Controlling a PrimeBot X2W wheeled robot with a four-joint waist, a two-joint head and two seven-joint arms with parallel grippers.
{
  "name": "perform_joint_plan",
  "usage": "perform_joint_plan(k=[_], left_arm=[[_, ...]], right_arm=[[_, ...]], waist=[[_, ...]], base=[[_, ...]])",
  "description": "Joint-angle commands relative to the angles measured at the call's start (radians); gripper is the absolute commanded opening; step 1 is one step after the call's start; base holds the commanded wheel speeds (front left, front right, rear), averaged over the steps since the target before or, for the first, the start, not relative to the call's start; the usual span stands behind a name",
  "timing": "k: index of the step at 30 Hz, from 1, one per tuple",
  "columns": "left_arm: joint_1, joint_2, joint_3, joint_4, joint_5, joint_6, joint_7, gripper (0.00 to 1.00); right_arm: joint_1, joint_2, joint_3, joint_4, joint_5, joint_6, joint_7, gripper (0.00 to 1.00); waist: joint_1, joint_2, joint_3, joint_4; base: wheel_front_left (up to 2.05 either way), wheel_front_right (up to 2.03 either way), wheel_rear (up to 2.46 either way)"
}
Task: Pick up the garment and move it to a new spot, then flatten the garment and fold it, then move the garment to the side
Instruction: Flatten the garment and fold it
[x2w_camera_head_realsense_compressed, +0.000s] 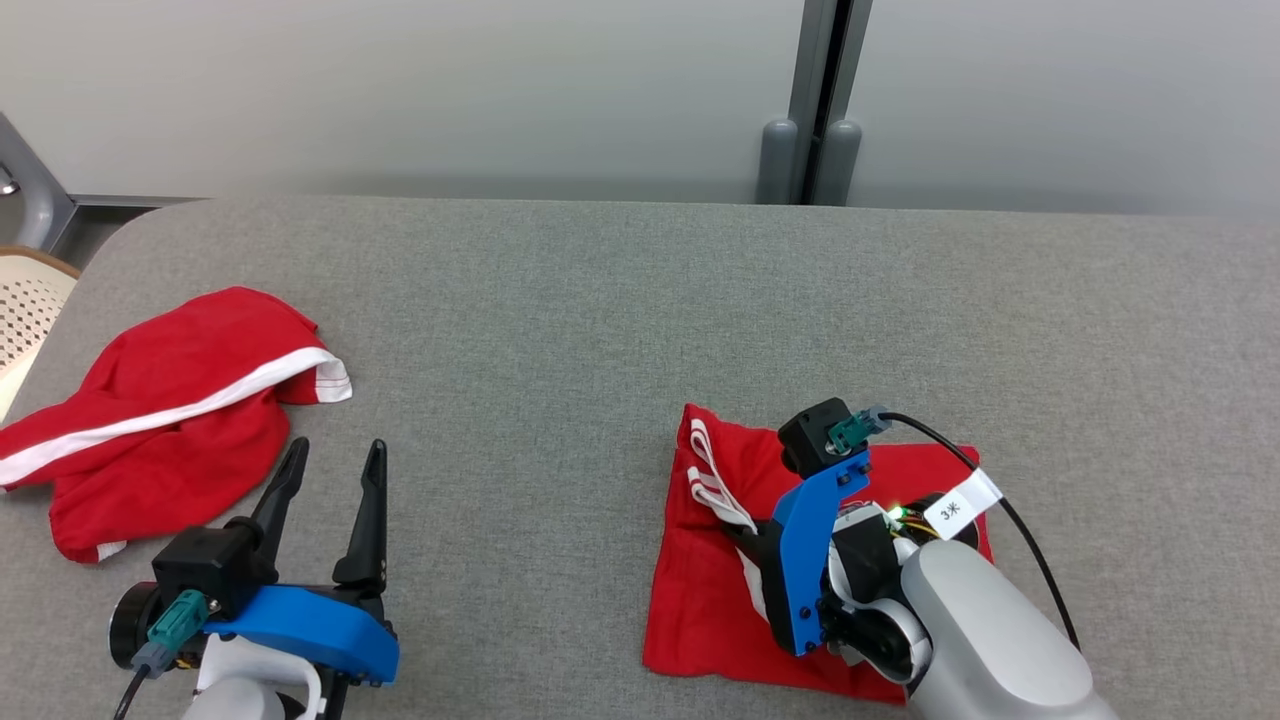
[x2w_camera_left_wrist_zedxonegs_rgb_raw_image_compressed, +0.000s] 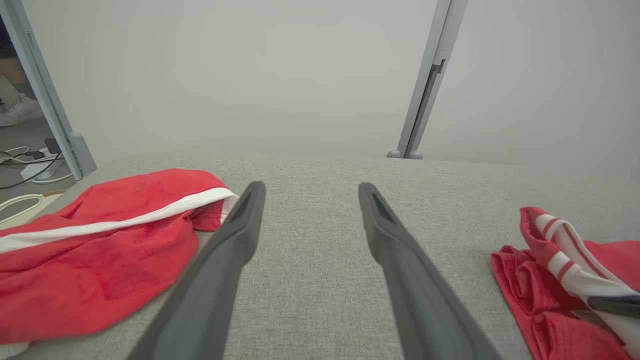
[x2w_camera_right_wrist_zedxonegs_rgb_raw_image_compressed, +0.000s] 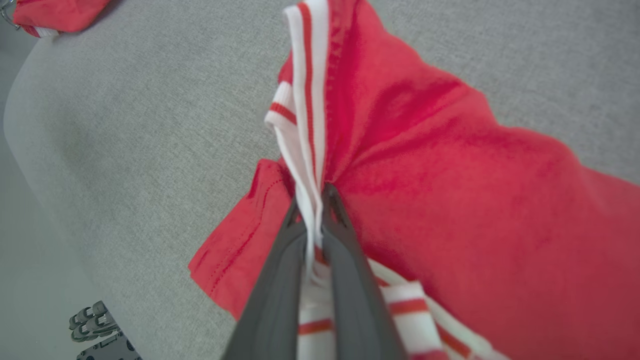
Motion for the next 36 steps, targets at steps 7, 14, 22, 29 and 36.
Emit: perform_joint_plan(k=[7, 14, 22, 29, 36], left_arm=[[-0.017, 0.002, 0.005, 0.009, -0.006, 0.002, -0.010, 1.00], [0.005, 0.013, 0.027, -0.001, -0.017, 0.014, -0.022, 1.00], [0.033, 0.041, 0.065, -0.047, -0.026, 0.042, -0.029, 1.00], [0.034, 0.050, 0.065, -0.071, -0.026, 0.053, -0.018, 1.00], [0.016, 0.046, 0.039, -0.071, -0.015, 0.045, -0.008, 1.00]], right_arm=[[-0.049, 0.000, 0.040, 0.018, 0.091, 0.001, -0.085, 1.00], [-0.037, 0.000, -0.031, -0.098, 0.122, 0.001, -0.207, 1.00], [0.098, -0.045, -0.255, -0.307, -0.092, 0.001, -0.241, 1.00], [0.257, -0.034, -0.409, -0.404, -0.243, 0.001, -0.267, 1.00], [0.345, -0.012, -0.373, -0.321, -0.344, 0.001, -0.300, 0.00]], waist=[[0.0000, -0.0001, -0.001, 0.005], [0.0000, -0.0001, -0.002, -0.016], [0.0000, -0.0001, 0.011, -0.044], [0.0000, -0.0001, 0.020, -0.058], [0.0000, -0.0001, 0.012, -0.057]], base=[[0.00, 0.00, 0.00], [0.00, 0.00, 0.00], [0.00, 0.00, 0.00], [0.00, 0.00, 0.00], [0.00, 0.00, 0.00]])
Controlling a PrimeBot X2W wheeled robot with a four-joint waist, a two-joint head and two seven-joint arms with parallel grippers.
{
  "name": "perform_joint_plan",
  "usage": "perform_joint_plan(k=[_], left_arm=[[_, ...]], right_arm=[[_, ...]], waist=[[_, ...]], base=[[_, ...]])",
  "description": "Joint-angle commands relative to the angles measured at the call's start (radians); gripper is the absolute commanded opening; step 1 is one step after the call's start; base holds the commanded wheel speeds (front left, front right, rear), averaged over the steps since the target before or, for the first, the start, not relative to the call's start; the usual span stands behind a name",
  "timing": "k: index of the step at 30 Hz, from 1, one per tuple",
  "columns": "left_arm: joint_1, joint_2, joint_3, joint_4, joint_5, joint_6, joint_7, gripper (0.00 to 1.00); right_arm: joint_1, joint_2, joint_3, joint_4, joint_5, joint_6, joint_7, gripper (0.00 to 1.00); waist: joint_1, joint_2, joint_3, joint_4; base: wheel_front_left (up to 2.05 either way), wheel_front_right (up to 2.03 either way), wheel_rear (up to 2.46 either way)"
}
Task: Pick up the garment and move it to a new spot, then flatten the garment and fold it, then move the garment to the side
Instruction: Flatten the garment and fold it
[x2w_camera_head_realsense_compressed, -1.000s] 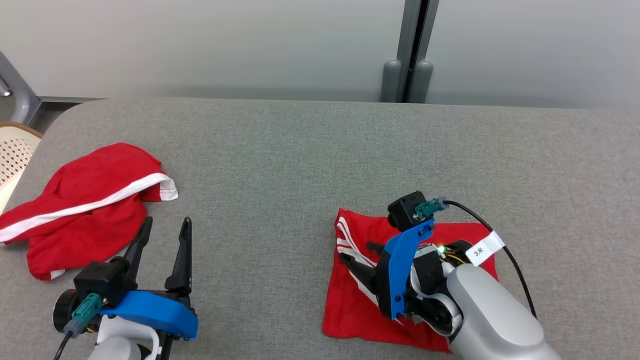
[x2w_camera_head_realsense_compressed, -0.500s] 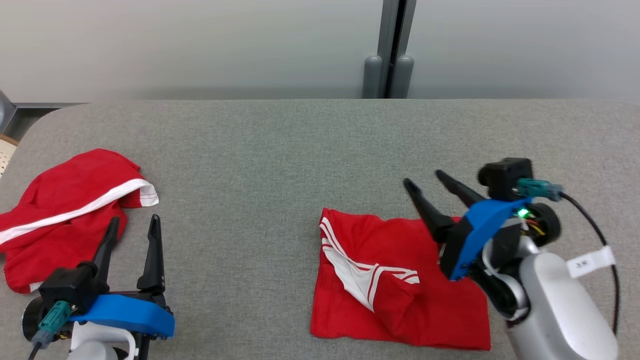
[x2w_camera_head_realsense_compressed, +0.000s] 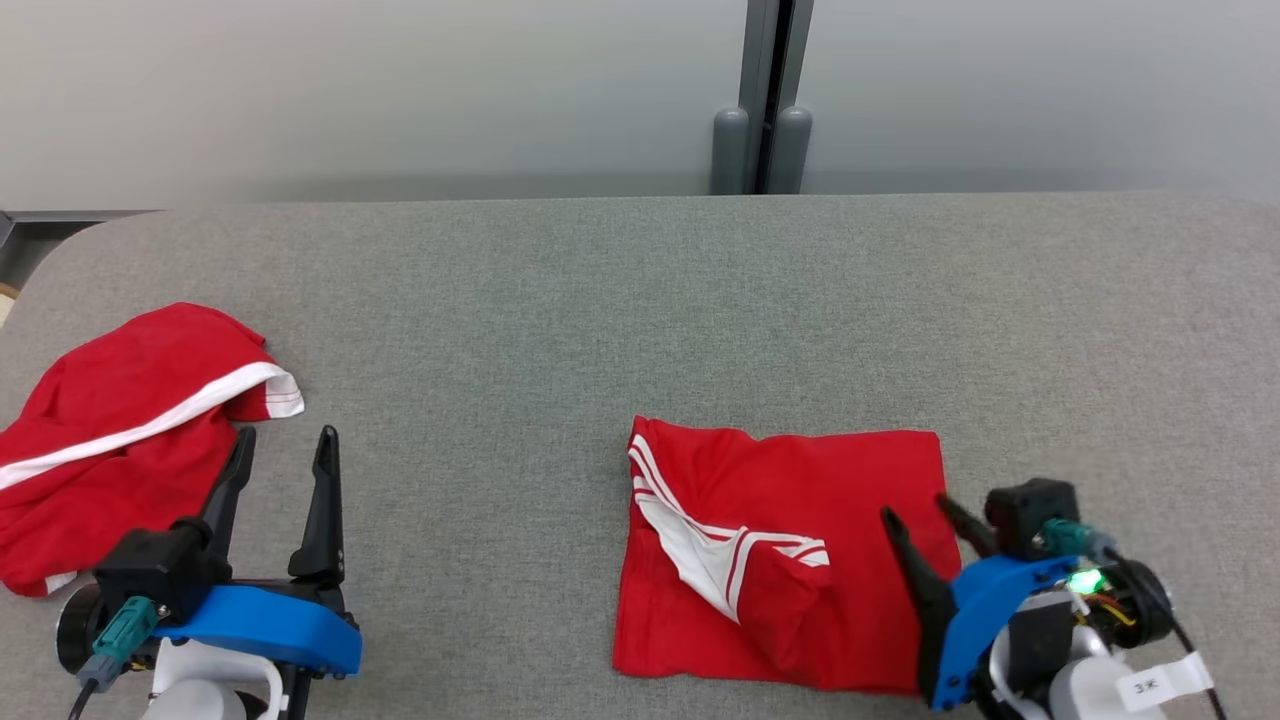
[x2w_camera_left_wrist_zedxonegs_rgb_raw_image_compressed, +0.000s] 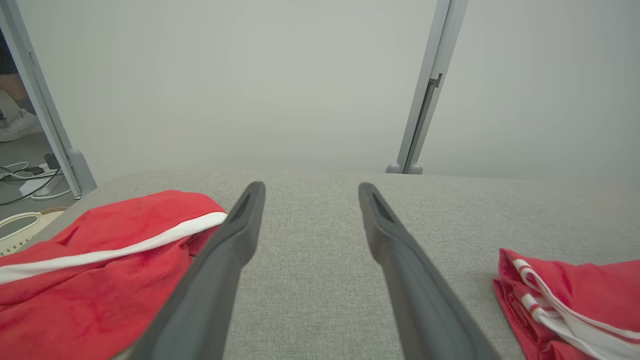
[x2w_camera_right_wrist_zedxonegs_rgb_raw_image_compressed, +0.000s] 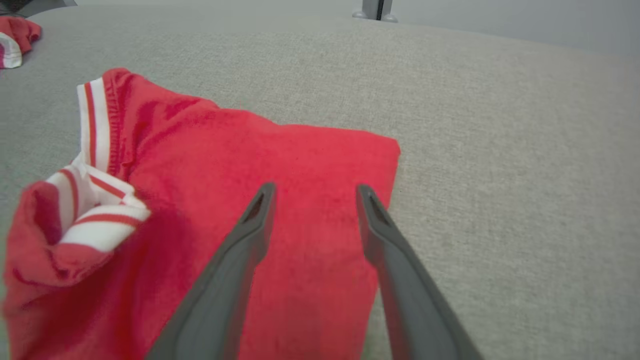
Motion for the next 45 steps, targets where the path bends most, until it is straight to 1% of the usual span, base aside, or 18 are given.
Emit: perform_joint_plan(k=[1, 6, 10, 14, 16, 19, 21, 22, 23, 25, 29, 30, 31, 32, 33, 34, 39, 45], left_arm=[[-0.011, 0.002, -0.003, 0.001, 0.005, -0.002, 0.002, 1.00], [-0.012, 0.005, -0.012, 0.006, 0.005, -0.002, 0.007, 1.00], [-0.012, -0.001, -0.020, 0.009, 0.002, -0.003, 0.009, 1.00], [-0.007, -0.010, -0.028, 0.014, -0.002, -0.005, 0.005, 1.00], [-0.003, -0.012, -0.032, 0.015, -0.002, -0.006, 0.003, 1.00], [0.006, -0.017, -0.036, 0.018, -0.004, -0.005, 0.000, 1.00], [0.011, -0.017, -0.036, 0.018, -0.006, -0.003, -0.001, 1.00], [0.015, -0.017, -0.036, 0.018, -0.007, -0.002, -0.002, 1.00], [0.019, -0.016, -0.036, 0.018, -0.007, -0.001, -0.003, 1.00], [0.027, -0.015, -0.035, 0.017, -0.010, 0.003, -0.005, 1.00], [0.042, -0.019, -0.025, 0.006, -0.019, 0.008, -0.010, 1.00], [0.042, -0.019, -0.025, 0.006, -0.019, 0.008, -0.010, 1.00], [0.047, -0.021, -0.023, 0.006, -0.021, 0.010, -0.013, 1.00], [0.051, -0.021, -0.022, 0.005, -0.021, 0.012, -0.015, 1.00], [0.056, -0.025, -0.020, 0.003, -0.024, 0.016, -0.017, 1.00], [0.056, -0.025, -0.020, 0.003, -0.024, 0.016, -0.017, 1.00], [0.071, -0.025, -0.014, 0.003, -0.028, 0.023, -0.022, 1.00], [0.099, -0.020, 0.006, -0.006, -0.034, 0.038, -0.027, 1.00]], right_arm=[[0.016, 0.009, 0.030, 0.021, -0.004, 0.001, -0.007, 0.00], [-0.014, 0.016, 0.170, 0.096, 0.018, 0.001, -0.027, 0.00], [-0.051, 0.019, 0.385, 0.138, 0.149, 0.001, -0.031, 0.00], [-0.083, 0.017, 0.577, 0.130, 0.318, 0.001, -0.041, 0.00], [-0.105, 0.017, 0.628, 0.115, 0.386, 0.001, -0.053, 0.00], [-0.131, 0.016, 0.657, 0.105, 0.430, 0.001, -0.080, 0.00], [-0.146, 0.016, 0.643, 0.099, 0.438, 0.001, -0.099, 0.00], [-0.151, 0.016, 0.626, 0.094, 0.436, 0.001, -0.112, 0.48], [-0.151, 0.017, 0.604, 0.088, 0.433, 0.001, -0.126, 1.00], [-0.137, 0.017, 0.544, 0.076, 0.418, 0.001, -0.152, 1.00], [-0.095, 0.017, 0.387, 0.021, 0.349, 0.001, -0.215, 1.00], [-0.095, 0.017, 0.387, 0.021, 0.349, 0.001, -0.215, 1.00], [-0.085, 0.018, 0.349, 0.002, 0.328, 0.001, -0.236, 1.00], [-0.067, 0.017, 0.303, -0.010, 0.306, 0.001, -0.252, 1.00], [-0.031, 0.016, 0.212, -0.030, 0.251, 0.001, -0.274, 1.00], [-0.031, 0.016, 0.212, -0.030, 0.251, 0.001, -0.274, 1.00], [0.037, 0.017, 0.036, -0.075, 0.161, 0.001, -0.275, 1.00], [0.077, 0.017, -0.061, -0.101, 0.119, 0.001, -0.274, 1.00]], waist=[[0.0000, 0.0000, -0.003, 0.000], [0.0000, 0.0000, -0.006, -0.005], [0.0000, 0.0000, -0.010, -0.004], [0.0000, 0.0000, -0.017, 0.003], [0.0000, 0.0000, -0.020, 0.005], [0.0000, 0.0000, -0.026, 0.007], [0.0000, 0.0000, -0.029, 0.007], [0.0000, 0.0000, -0.032, 0.005], [0.0000, 0.0000, -0.035, 0.004], [0.0000, 0.0000, -0.040, -0.001], [0.0000, 0.0000, -0.048, -0.011], [0.0000, 0.0000, -0.048, -0.011], [0.0000, 0.0000, -0.052, -0.014], [0.0000, 0.0000, -0.056, -0.017], [0.0000, 0.0000, -0.062, -0.022], [0.0000, 0.0000, -0.062, -0.022], [0.0000, 0.0000, -0.074, -0.043], [0.0000, 0.0000, -0.080, -0.078]], base=[[0.00, 0.00, 0.00], [0.00, 0.00, 0.00], [0.00, 0.00, 0.00], [0.00, 0.00, 0.00], [0.00, 0.00, 0.00], [0.00, 0.00, 0.00], [0.00, 0.00, 0.00], [0.00, 0.00, 0.00], [0.00, 0.00, 0.00], [0.00, 0.00, 0.00], [0.00, 0.00, 0.00], [0.00, 0.00, 0.00], [0.00, 0.00, 0.00], [0.00, 0.00, 0.00], [0.00, 0.00, 0.00], [0.00, 0.00, 0.00], [0.00, 0.00, 0.00], [0.00, 0.00, 0.00]])
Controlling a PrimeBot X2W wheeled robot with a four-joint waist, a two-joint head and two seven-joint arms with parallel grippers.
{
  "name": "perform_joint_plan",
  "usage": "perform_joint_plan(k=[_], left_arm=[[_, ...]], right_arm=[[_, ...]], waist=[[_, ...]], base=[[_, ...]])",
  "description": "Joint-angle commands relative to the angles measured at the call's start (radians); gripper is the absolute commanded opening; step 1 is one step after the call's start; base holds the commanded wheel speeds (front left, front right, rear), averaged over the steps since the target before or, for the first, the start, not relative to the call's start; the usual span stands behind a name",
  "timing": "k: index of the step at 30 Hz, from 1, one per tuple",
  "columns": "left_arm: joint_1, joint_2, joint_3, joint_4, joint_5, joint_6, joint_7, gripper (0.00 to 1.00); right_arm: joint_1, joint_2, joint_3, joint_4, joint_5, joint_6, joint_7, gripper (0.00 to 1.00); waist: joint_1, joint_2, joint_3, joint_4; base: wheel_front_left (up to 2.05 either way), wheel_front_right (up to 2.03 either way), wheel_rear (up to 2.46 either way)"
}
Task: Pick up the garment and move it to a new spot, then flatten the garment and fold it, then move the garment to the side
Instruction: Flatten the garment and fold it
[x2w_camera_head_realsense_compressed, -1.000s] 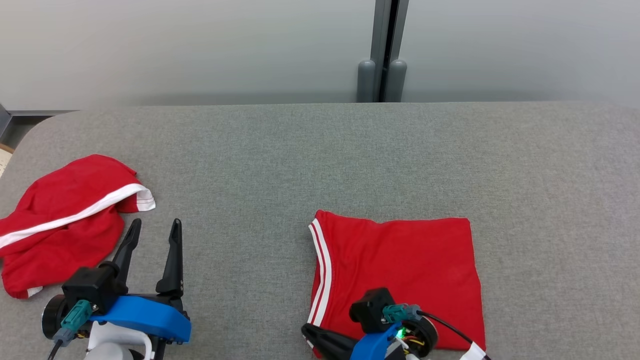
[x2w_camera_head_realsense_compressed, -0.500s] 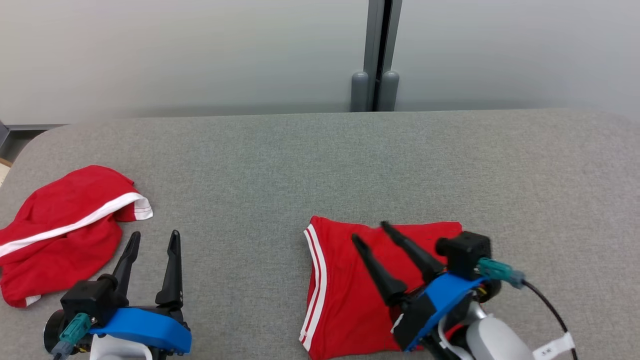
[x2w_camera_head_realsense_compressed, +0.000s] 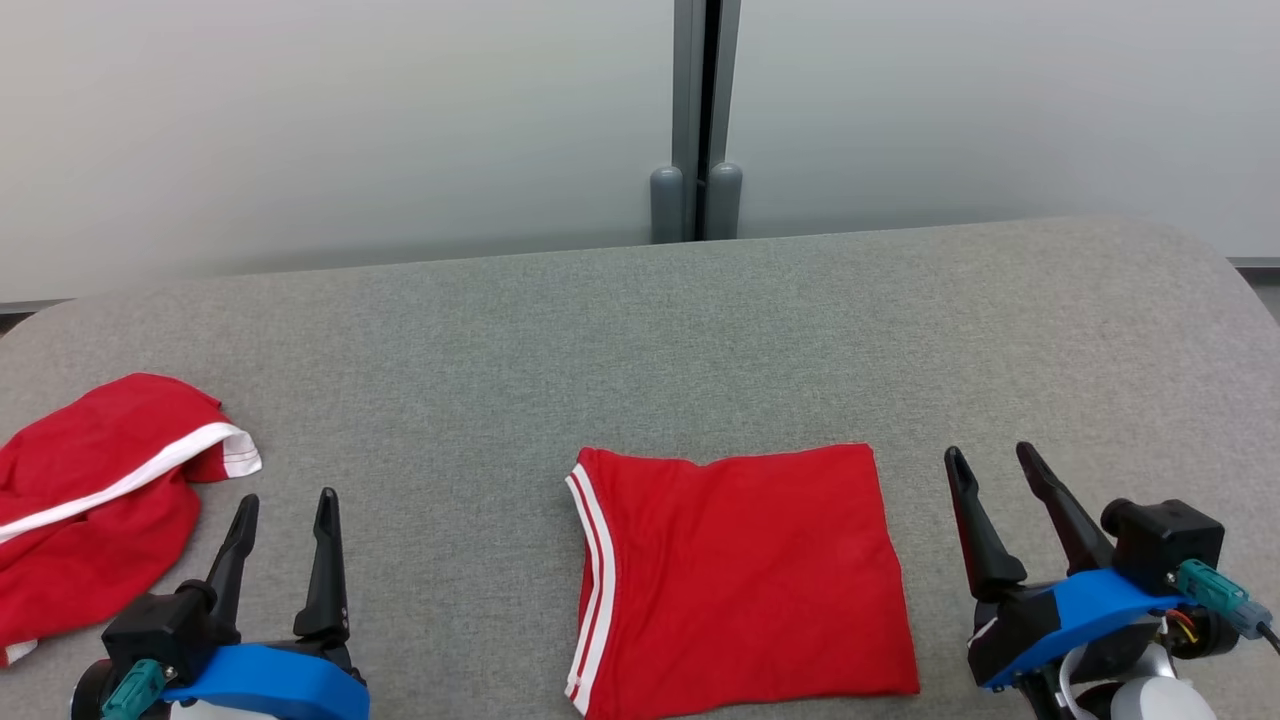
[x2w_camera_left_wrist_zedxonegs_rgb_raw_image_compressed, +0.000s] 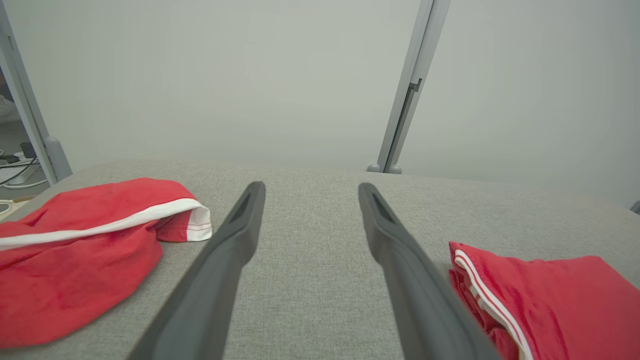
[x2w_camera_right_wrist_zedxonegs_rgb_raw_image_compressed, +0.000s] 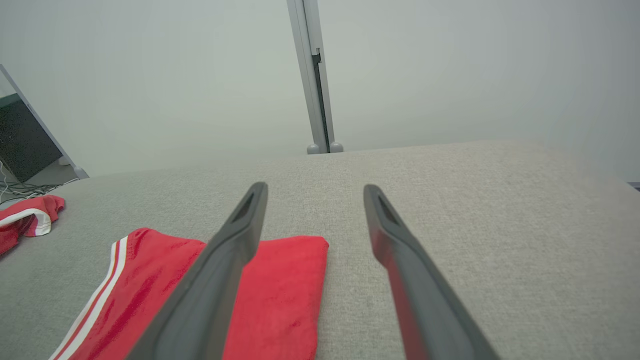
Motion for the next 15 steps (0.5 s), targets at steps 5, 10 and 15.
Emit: perform_joint_plan(k=[5, 10, 15], left_arm=[[0.022, 0.001, 0.014, -0.007, -0.008, 0.011, -0.007, 1.00], [0.035, 0.006, 0.019, 0.005, -0.015, 0.020, -0.002, 1.00], [0.037, 0.009, 0.019, 0.011, -0.022, 0.026, 0.007, 1.00]], right_arm=[[0.033, -0.001, -0.020, 0.012, -0.033, 0.001, 0.006, 1.00], [0.044, -0.001, -0.032, 0.030, -0.026, 0.001, 0.009, 1.00], [0.046, -0.001, -0.029, 0.039, -0.025, 0.001, 0.007, 1.00]], waist=[[0.0000, 0.0000, -0.004, -0.016], [0.0000, 0.0000, -0.017, -0.030], [0.0000, 0.0000, -0.025, -0.037]], base=[[0.00, 0.00, 0.00], [0.00, 0.00, 0.00], [0.00, 0.00, 0.00]])
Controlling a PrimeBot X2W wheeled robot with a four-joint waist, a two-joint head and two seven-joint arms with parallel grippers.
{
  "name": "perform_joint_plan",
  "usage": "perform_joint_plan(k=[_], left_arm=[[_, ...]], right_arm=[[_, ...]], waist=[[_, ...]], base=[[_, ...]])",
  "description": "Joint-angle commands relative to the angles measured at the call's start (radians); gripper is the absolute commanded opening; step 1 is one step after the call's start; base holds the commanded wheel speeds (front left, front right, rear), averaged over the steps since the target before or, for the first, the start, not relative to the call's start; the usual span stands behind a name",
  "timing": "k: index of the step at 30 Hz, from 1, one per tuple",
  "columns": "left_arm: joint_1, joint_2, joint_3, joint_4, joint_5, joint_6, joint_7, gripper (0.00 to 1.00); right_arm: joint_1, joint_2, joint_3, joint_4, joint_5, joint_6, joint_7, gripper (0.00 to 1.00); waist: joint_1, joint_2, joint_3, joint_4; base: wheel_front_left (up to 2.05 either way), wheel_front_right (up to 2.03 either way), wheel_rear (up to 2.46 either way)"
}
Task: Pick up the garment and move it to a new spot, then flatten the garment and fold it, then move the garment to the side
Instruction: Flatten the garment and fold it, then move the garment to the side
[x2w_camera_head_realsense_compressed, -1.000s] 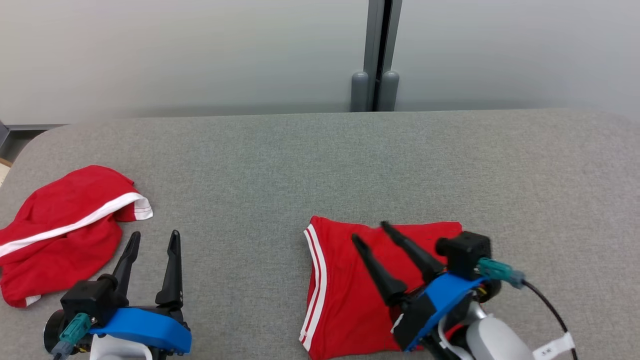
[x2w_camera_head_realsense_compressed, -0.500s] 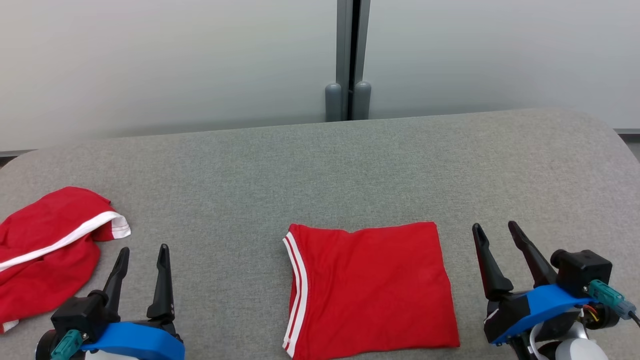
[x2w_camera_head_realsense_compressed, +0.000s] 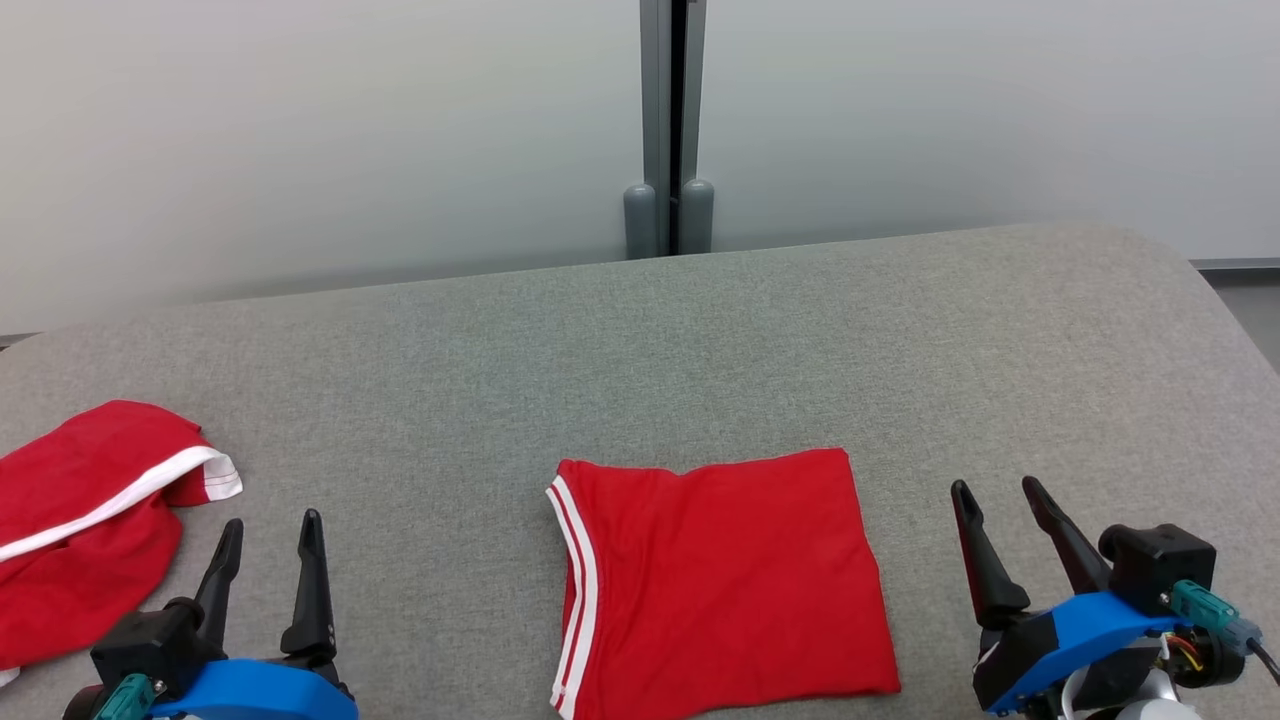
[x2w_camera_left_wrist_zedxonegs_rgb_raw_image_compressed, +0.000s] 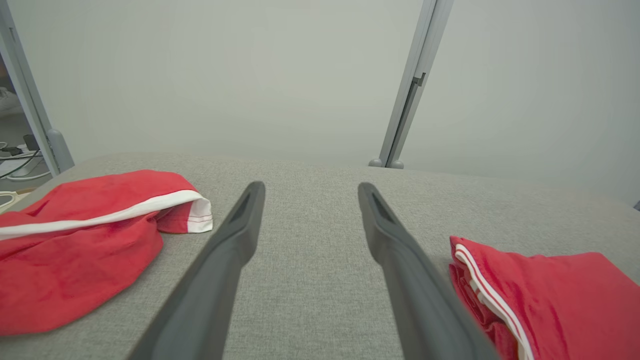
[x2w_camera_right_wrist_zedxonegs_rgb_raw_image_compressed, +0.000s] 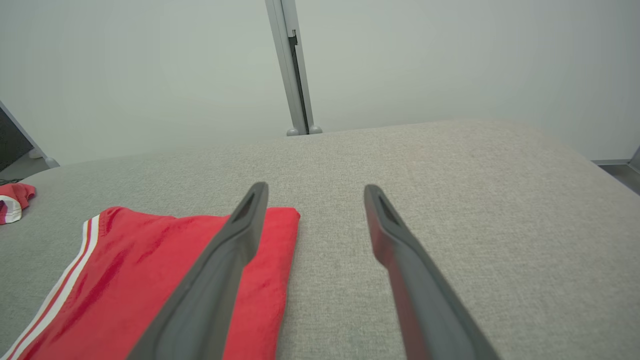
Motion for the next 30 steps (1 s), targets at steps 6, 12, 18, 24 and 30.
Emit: perform_joint_plan(k=[6, 12, 18, 24, 30], left_arm=[[0.010, 0.006, 0.001, -0.001, -0.007, 0.008, 0.003, 1.00], [0.013, 0.007, 0.008, -0.012, -0.016, 0.011, 0.000, 1.00], [0.010, 0.014, 0.005, -0.020, -0.013, 0.012, -0.001, 1.00], [-0.006, 0.016, 0.007, -0.030, -0.014, 0.015, -0.001, 1.00], [-0.020, 0.012, -0.005, -0.028, -0.011, 0.011, -0.001, 1.00]], right_arm=[[0.008, -0.001, 0.007, 0.003, 0.009, 0.001, -0.007, 1.00], [0.009, -0.001, 0.009, 0.011, 0.021, 0.001, -0.005, 1.00], [0.005, -0.001, 0.013, 0.015, 0.027, 0.001, -0.006, 1.00], [-0.018, -0.001, 0.017, 0.014, 0.031, 0.001, -0.007, 1.00], [-0.053, -0.001, 0.037, 0.012, 0.032, 0.001, 0.036, 1.00]], waist=[[0.0000, 0.0000, -0.002, -0.004], [0.0000, 0.0000, 0.005, -0.006], [0.0000, 0.0000, 0.016, -0.012], [0.0000, 0.0000, 0.030, -0.016], [0.0000, 0.0000, 0.035, -0.005]], base=[[0.00, 0.00, 0.00], [0.00, 0.00, 0.00], [0.00, 0.00, 0.00], [0.00, 0.00, 0.00], [0.00, 0.00, 0.00]])
